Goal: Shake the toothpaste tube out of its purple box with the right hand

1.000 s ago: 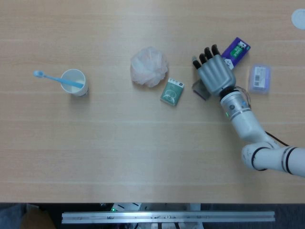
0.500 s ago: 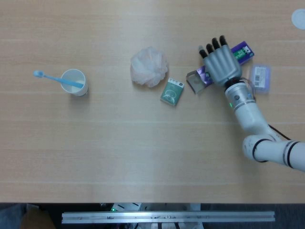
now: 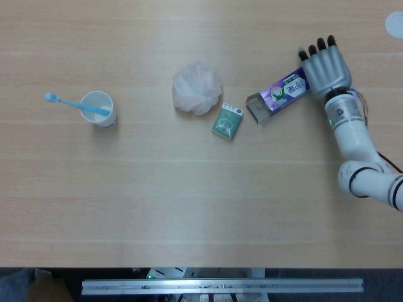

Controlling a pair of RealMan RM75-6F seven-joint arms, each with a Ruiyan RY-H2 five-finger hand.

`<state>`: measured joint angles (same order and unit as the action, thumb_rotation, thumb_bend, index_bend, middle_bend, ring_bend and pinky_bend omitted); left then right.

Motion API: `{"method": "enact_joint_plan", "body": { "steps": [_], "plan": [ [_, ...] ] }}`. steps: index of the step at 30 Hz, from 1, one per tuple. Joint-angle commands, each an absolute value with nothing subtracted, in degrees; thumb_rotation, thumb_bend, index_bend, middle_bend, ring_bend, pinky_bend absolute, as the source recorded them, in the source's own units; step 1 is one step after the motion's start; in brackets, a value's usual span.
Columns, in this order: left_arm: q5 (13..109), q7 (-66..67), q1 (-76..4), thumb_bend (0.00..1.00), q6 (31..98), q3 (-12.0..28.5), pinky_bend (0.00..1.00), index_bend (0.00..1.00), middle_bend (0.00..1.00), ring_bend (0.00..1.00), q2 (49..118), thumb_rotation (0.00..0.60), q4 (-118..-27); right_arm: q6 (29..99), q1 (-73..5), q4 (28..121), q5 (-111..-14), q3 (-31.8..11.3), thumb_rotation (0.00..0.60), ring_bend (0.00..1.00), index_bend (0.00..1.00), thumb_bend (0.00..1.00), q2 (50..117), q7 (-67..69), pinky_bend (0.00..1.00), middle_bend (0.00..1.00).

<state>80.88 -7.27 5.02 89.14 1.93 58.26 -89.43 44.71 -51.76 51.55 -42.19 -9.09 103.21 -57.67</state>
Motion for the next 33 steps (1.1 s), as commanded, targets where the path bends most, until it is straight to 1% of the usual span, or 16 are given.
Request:
{"method": "enact_joint_plan", "body": {
  "steps": [1,5,11,14,17,20,24,28,31,33],
  "plan": [
    [80.79,-7.23,5.11,0.26,89.23,1.96,0.19,0.15,0.15,0.16,58.17,0.600,-89.51,43.78,-52.38,49.40,-41.68,-8.97,0.600,0.14,0.17,0.08,104.50,-57.48,0.17,0.24],
    [80.55,-7.06,5.21,0.26,89.11,1.95,0.19,0.15,0.15,0.16,58.03,0.600,-89.68,42.41,-53.12,47.05,-40.72,-8.93,0.600,0.14,0.22,0.08,105.93,-58.02,0.17,0.26],
    [80.47,-7.09,5.33,0.26,89.22,2.02,0.19,0.15,0.15,0.16,57.96,0.600,-89.67,42.04,-54.14,44.83,-40.45,-9.64,0.600,0.15,0.25,0.09,107.71,-57.46,0.17,0.27],
    [80.42,-7.24,5.39,0.26,89.23,2.05,0.19,0.15,0.15,0.16,58.00,0.600,-89.55,42.05,-54.35,44.44,-40.39,-9.83,0.600,0.17,0.28,0.09,107.80,-57.44,0.17,0.29],
    [80.40,-7.28,5.34,0.26,88.99,2.01,0.19,0.15,0.15,0.16,58.09,0.600,-89.40,41.93,-54.27,44.12,-39.91,-9.88,0.600,0.21,0.35,0.10,107.88,-57.65,0.17,0.32],
    [80.48,-7.40,5.32,0.26,88.97,2.02,0.19,0.15,0.15,0.16,58.18,0.600,-89.22,41.74,-54.11,43.99,-39.07,-9.76,0.600,0.24,0.39,0.11,108.01,-58.41,0.20,0.36],
    [80.56,-7.61,5.36,0.26,89.09,2.08,0.19,0.15,0.15,0.16,58.14,0.600,-89.07,41.95,-54.02,44.27,-39.22,-9.62,0.600,0.28,0.45,0.12,107.96,-58.35,0.29,0.40],
    [80.54,-7.71,5.36,0.26,88.96,2.06,0.19,0.15,0.15,0.16,58.12,0.600,-88.98,42.48,-53.95,44.82,-40.38,-9.44,0.600,0.37,0.56,0.15,107.66,-57.56,0.42,0.47],
    [80.52,-7.82,5.38,0.26,88.94,2.07,0.19,0.15,0.15,0.16,58.19,0.600,-88.87,43.17,-53.75,46.04,-41.51,-9.63,0.600,0.43,0.63,0.17,107.00,-56.20,0.50,0.52],
    [80.52,-7.88,5.40,0.26,88.95,2.09,0.19,0.15,0.15,0.16,58.19,0.600,-88.82,44.23,-53.50,47.98,-43.31,-9.78,0.600,0.46,0.66,0.20,105.83,-54.35,0.53,0.54]
  ]
}}
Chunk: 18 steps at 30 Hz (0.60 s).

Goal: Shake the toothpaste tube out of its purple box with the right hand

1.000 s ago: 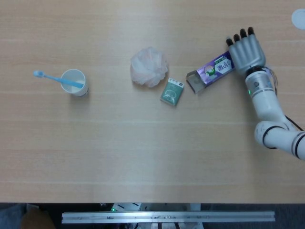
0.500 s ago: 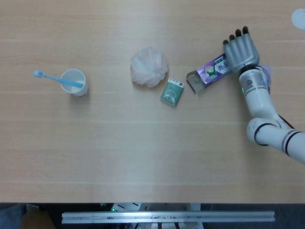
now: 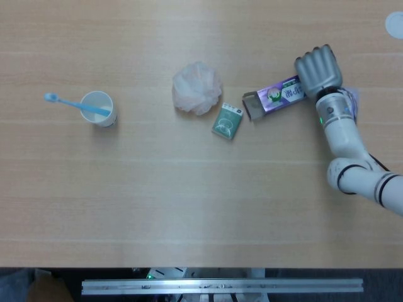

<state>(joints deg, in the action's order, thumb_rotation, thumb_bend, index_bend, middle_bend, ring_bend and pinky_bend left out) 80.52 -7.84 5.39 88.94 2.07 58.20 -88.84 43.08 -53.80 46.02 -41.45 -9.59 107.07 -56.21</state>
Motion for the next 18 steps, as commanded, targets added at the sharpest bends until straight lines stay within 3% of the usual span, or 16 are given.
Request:
{"method": "enact_joint_plan", "body": {
  "steps": [1,14,18],
  "plan": [
    [80.54,-7.93,5.41,0.26,89.00,2.10,0.19,0.15,0.15,0.16,58.17,0.600,-88.81,44.93,-53.38,48.99,-44.40,-9.67,0.600,0.48,0.68,0.21,105.12,-53.70,0.55,0.55],
    [81.59,-8.64,5.07,0.26,89.09,2.10,0.19,0.15,0.15,0.16,58.32,0.600,-88.43,58.74,-51.54,74.17,-59.05,-7.39,0.600,0.49,0.69,0.21,86.74,-55.46,0.57,0.56],
    [82.03,-8.99,4.97,0.26,89.33,2.15,0.19,0.15,0.15,0.16,58.19,0.600,-88.38,60.02,-51.90,79.62,-64.28,-4.55,0.600,0.50,0.69,0.21,80.87,-60.74,0.57,0.56]
  ]
}}
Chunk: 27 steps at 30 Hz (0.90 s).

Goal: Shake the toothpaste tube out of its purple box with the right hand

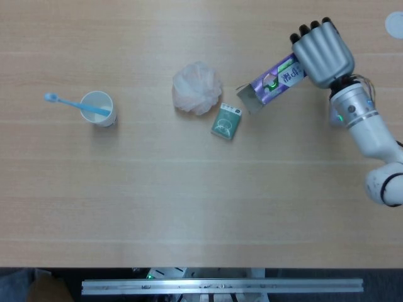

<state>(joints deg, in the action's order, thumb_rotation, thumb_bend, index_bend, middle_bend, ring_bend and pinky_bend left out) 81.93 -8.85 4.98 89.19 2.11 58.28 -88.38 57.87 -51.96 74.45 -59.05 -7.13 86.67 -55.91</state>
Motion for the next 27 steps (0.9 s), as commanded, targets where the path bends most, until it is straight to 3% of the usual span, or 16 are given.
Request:
{"method": "enact_joint_plan", "body": {
  "steps": [1,12,27],
  "plan": [
    [82.06,-9.10,4.99,0.26,89.45,2.19,0.19,0.15,0.15,0.16,58.14,0.600,-88.37,59.78,-52.16,80.47,-65.51,-3.65,0.600,0.50,0.69,0.21,79.55,-62.36,0.57,0.56],
    [82.33,-9.33,4.72,0.26,89.22,2.15,0.19,0.15,0.15,0.16,58.44,0.600,-87.97,58.29,-52.30,87.52,-66.58,-1.49,0.600,0.50,0.69,0.21,73.61,-68.33,0.57,0.56],
    [82.40,-9.00,4.10,0.26,88.29,2.06,0.19,0.15,0.15,0.16,58.97,0.600,-87.75,60.46,-47.84,87.29,-62.77,-2.71,0.600,0.50,0.69,0.21,76.69,-59.03,0.58,0.56]
  ]
}}
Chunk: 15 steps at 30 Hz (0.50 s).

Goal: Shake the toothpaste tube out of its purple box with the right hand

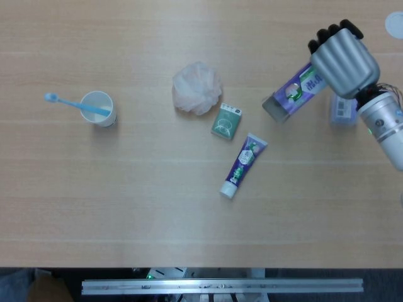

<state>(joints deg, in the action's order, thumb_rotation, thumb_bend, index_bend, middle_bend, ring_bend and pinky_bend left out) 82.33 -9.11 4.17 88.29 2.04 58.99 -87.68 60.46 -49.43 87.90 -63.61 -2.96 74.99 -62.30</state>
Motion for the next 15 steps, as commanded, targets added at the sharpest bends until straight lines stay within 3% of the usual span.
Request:
{"method": "enact_joint_plan", "body": {
  "steps": [1,9,12,15],
  "plan": [
    [82.45,-8.93,4.06,0.26,88.32,2.08,0.19,0.15,0.15,0.16,58.97,0.600,-87.79,60.40,-47.42,86.89,-62.56,-2.54,0.600,0.50,0.69,0.21,77.25,-58.18,0.58,0.56],
    [82.35,-8.11,3.95,0.26,88.01,1.89,0.19,0.15,0.15,0.16,58.88,0.600,-88.50,59.79,-43.96,81.56,-59.84,-1.72,0.600,0.47,0.67,0.21,83.68,-51.77,0.55,0.52],
    [82.66,-7.75,3.89,0.26,88.18,1.84,0.19,0.15,0.15,0.16,58.78,0.600,-88.91,58.85,-43.40,78.62,-58.65,-1.89,0.600,0.42,0.60,0.21,86.09,-50.28,0.49,0.48],
    [82.72,-7.34,4.00,0.26,88.58,1.87,0.19,0.15,0.15,0.16,58.50,0.600,-89.33,57.62,-43.24,76.51,-56.61,-2.46,0.600,0.34,0.45,0.20,87.51,-49.90,0.42,0.39]
  ]
}}
